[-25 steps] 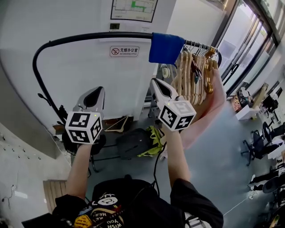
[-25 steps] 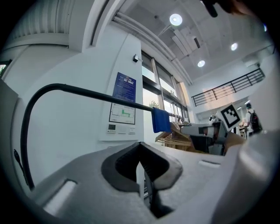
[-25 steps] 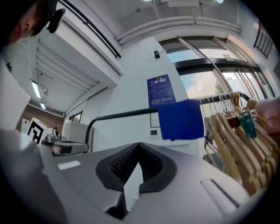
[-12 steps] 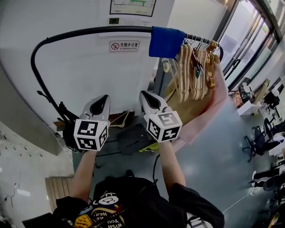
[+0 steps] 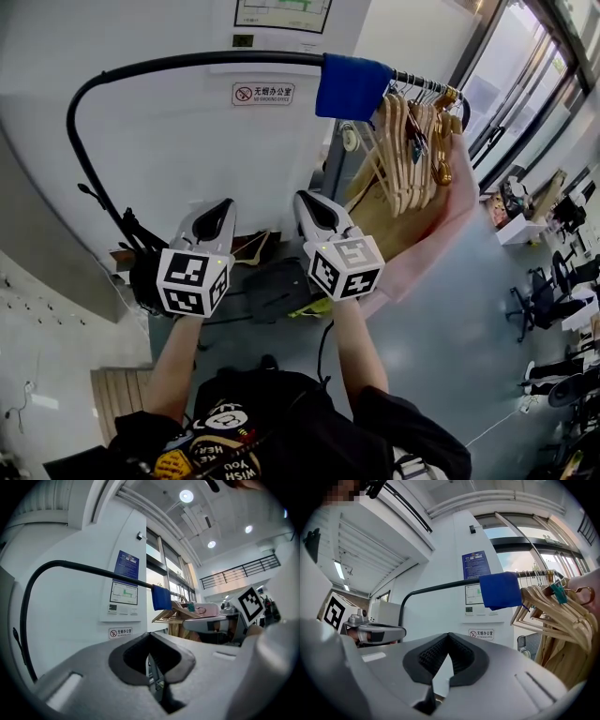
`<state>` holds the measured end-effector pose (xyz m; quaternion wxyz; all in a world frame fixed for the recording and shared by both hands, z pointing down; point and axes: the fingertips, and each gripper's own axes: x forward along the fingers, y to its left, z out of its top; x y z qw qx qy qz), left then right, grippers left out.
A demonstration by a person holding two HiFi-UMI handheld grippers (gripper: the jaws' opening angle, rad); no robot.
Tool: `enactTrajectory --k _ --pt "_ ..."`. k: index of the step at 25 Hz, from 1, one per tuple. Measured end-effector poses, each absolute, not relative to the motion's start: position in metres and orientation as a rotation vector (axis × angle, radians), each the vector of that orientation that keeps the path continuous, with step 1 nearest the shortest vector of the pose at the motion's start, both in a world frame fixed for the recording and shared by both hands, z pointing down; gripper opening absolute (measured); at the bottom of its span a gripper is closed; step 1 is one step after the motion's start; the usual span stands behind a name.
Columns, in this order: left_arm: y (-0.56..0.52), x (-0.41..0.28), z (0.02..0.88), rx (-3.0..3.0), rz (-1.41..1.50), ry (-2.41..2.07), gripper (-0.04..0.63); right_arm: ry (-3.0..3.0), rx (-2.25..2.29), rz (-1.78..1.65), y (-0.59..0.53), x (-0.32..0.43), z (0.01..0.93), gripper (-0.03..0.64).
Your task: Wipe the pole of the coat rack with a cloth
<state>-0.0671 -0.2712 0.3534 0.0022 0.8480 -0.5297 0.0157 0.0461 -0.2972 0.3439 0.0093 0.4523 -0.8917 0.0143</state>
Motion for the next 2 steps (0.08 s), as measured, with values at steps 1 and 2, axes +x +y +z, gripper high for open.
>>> enactTrajectory --k 1,2 --pt "-0.2714 -0.0666 0.3532 2.661 0.048 -1.661 0.003 -2.792 1.415 0.036 -0.2970 0.0460 0.3414 0.002" --pt "-0.2716 -0.0662 0.3530 2.661 0.047 -1.661 0.003 -2.798 1.418 0.028 -0.2969 0.0458 0.3392 0.002"
